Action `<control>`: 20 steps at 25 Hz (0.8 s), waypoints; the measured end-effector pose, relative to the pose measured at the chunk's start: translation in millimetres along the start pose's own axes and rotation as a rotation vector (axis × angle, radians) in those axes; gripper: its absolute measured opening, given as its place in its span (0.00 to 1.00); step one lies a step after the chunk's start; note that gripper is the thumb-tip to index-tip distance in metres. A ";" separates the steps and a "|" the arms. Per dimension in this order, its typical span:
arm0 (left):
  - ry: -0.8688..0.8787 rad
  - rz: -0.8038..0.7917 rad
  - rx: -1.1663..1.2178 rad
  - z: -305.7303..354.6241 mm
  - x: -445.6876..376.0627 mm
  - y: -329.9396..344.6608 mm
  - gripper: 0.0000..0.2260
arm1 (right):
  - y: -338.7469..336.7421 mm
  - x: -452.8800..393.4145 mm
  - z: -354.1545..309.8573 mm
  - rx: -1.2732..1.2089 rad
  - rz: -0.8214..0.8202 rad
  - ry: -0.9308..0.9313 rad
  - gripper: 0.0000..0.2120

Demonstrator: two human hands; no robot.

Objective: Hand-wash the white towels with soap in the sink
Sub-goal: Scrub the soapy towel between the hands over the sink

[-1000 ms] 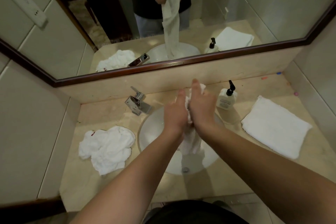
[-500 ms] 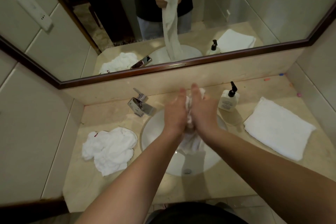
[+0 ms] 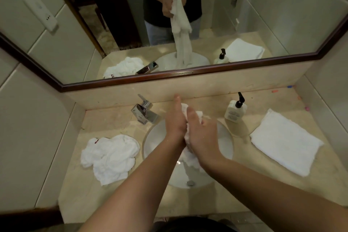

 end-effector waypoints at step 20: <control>-0.042 -0.142 0.083 -17.3 -30.7 -34.1 0.50 | 42.0 -14.7 3.8 0.090 0.058 -0.041 0.22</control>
Point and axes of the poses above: each hand's wrist, its own x-axis away from the middle knuckle, its own y-axis out of the palm, z = x × y, the point moved 7 cm from there along -x, towards the middle knuckle, and after that the axes turned 3 degrees about z, right-handed, at the moved point
